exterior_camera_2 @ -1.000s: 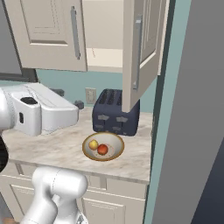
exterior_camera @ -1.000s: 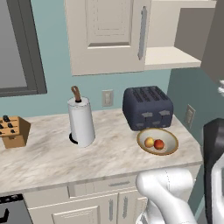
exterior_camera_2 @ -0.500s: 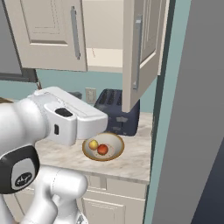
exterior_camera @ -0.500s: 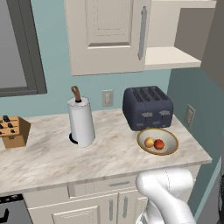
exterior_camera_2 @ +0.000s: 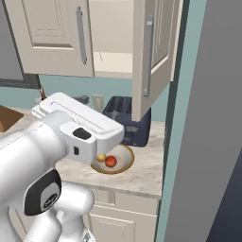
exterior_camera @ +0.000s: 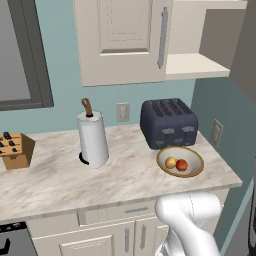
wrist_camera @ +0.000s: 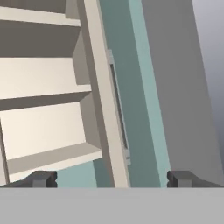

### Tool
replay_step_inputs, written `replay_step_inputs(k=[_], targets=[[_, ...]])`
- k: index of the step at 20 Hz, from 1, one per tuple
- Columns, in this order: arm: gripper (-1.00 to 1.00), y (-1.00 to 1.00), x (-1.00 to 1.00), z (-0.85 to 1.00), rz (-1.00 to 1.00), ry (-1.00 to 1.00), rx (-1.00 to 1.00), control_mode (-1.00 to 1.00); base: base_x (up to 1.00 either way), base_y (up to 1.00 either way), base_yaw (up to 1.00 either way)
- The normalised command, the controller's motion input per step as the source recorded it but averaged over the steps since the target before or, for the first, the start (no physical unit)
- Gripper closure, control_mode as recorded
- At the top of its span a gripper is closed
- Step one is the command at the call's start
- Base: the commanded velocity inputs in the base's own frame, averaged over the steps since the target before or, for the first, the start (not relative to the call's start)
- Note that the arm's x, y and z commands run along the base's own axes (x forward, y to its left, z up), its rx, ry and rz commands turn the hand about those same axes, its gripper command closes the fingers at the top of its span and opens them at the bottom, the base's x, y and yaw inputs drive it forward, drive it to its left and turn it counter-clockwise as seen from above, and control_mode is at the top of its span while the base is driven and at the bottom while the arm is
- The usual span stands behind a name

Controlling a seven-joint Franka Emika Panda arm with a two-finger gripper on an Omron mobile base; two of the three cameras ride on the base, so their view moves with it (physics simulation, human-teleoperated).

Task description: Open the cabinet. Pick the apple and mango from the cabinet and place them into the bowl. Then close the cabinet.

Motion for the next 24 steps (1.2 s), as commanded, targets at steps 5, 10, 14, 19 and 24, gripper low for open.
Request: replay_step_inputs(k=[5, 10, 14, 19, 24], targets=[[-1.00, 0.00, 0.11, 0.00, 0.01, -0.07, 0.00, -1.00, 0.00, 0.00, 0.00], [-1.00, 0.00, 0.52, 0.00, 0.05, -0.03, 0.01, -1.00, 0.00, 0.00, 0.00], [-1.00, 0.00, 0.55, 0.00, 0.09, 0.00, 0.00, -1.00, 0.00, 0.00, 0.00], [-1.00, -0.37, 0.09, 0.01, 0.05, 0.03, 0.01, -1.00, 0.00, 0.00, 0.00], [-1.00, -0.37, 0.44, 0.00, 0.16, 0.06, 0.08, -1.00, 0.00, 0.00, 0.00]])
